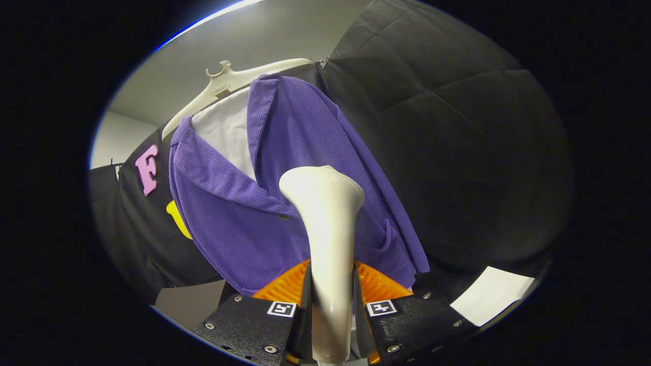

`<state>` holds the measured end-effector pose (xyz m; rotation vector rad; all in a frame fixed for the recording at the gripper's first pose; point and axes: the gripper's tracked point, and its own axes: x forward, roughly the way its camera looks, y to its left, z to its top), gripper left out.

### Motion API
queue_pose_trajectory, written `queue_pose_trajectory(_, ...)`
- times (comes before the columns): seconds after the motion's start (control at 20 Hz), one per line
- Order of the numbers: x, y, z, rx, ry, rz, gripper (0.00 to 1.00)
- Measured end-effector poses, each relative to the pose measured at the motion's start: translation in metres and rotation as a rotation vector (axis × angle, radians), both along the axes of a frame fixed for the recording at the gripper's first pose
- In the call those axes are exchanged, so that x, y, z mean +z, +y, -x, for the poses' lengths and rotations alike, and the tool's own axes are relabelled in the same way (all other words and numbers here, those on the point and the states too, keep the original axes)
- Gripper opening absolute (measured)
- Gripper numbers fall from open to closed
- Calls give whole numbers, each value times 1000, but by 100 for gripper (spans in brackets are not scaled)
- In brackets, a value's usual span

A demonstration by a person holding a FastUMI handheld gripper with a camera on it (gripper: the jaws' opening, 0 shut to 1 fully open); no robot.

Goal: Iron the clothes twice with a garment steamer, once on the left side and once on the right side.

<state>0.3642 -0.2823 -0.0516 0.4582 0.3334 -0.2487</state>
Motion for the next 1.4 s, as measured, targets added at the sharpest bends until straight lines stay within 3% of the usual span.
queue_pose_trajectory(1.4, -181, 17, 52, -28, 348, -52, 36)
